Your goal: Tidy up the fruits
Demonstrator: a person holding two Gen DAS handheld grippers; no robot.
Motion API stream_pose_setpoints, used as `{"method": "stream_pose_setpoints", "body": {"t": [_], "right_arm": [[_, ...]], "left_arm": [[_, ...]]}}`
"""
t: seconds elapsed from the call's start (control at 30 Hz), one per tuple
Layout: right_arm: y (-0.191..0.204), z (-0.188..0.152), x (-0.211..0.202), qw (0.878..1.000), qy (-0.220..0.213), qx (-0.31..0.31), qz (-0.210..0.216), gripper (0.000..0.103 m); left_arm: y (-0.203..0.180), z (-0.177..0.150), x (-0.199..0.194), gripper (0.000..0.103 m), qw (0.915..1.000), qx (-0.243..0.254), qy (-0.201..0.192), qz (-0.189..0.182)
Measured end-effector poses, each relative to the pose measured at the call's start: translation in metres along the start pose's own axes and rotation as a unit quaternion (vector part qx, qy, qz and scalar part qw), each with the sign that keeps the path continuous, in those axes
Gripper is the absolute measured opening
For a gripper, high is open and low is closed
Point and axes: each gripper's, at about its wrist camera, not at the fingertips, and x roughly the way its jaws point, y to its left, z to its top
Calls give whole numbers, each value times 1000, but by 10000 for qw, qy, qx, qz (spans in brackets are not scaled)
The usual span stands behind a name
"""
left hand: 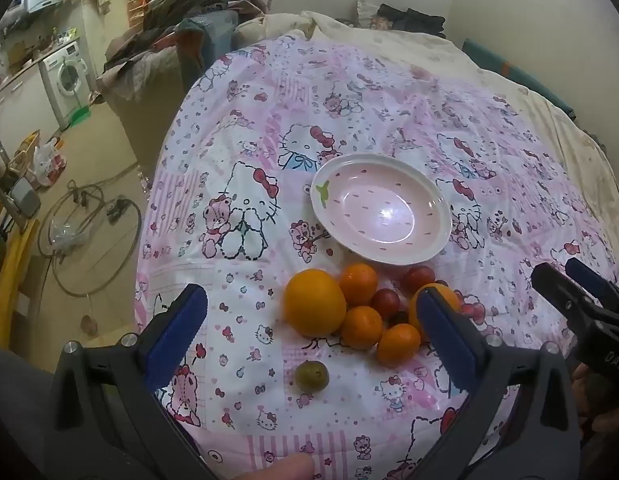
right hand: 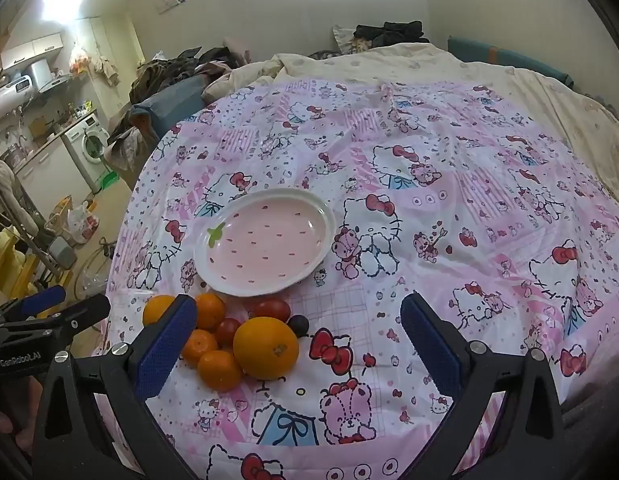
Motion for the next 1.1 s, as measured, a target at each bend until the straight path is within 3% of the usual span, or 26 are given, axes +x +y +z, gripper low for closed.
{"method": "stream_pose_setpoints", "body": {"t": [1.1], "right_arm": [[-6, 1, 3, 10000, -22, 15, -39, 103]], "left_arm": [[4, 0, 0, 103, 10000, 21, 18, 63]]}}
